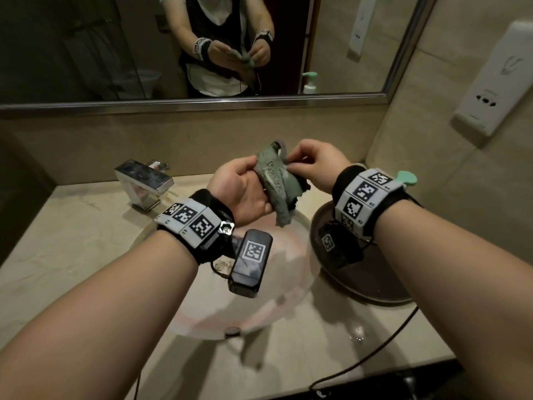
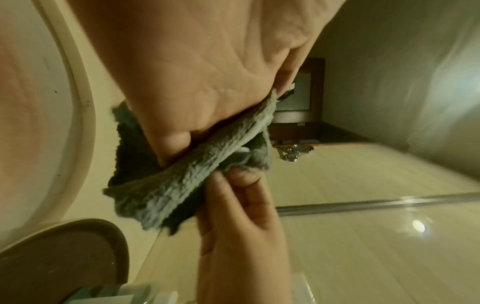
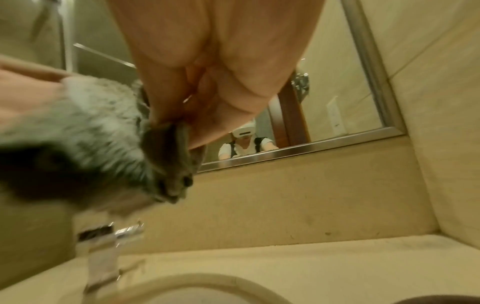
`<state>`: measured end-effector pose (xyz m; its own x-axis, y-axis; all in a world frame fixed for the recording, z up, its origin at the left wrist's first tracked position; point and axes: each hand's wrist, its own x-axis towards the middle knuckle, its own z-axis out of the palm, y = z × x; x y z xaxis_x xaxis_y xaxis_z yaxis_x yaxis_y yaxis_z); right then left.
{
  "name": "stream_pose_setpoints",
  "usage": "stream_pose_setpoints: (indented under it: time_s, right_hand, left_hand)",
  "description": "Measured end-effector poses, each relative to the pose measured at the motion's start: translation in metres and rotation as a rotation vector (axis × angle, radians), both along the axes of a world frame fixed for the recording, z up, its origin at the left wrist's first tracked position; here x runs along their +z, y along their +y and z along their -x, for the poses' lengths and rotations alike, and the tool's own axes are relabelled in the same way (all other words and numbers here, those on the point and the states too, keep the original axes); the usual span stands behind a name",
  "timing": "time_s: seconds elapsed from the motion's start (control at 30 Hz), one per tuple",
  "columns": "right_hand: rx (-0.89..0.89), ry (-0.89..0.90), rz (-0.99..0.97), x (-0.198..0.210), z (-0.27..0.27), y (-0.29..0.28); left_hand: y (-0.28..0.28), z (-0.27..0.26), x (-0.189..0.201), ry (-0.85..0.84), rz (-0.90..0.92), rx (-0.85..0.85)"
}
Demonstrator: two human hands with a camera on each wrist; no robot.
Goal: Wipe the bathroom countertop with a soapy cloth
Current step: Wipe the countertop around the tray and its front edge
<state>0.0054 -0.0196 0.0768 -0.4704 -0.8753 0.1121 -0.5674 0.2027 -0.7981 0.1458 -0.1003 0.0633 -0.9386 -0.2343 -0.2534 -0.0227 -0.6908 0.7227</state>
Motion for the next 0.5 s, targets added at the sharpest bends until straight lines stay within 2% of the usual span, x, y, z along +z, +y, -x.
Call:
stream_pose_setpoints:
  time_s: [0.13, 0.27, 0.37, 0.5]
  right_hand:
    - [0.123, 0.078, -0.102, -0.011, -0.008, 0.007]
    - [0.184, -0.065, 0.013, -0.004, -0.015, 0.004]
    - [0.1, -0.04, 0.083, 0.008, -0.012, -0.002]
    - [-0.021, 0.097, 0.083, 0.017, -0.001, -0.001]
  left_hand:
    - [-0.004, 0.001, 0.009, 0.013, -0.017, 0.069]
    - [0.001, 0.003, 0.004, -0.094, 0.099, 0.031]
    - [0.006, 0.006, 0.002, -0.152, 0.152, 0.013]
    - [0.009, 0.009, 0.006, -0.066, 0.085, 0.009]
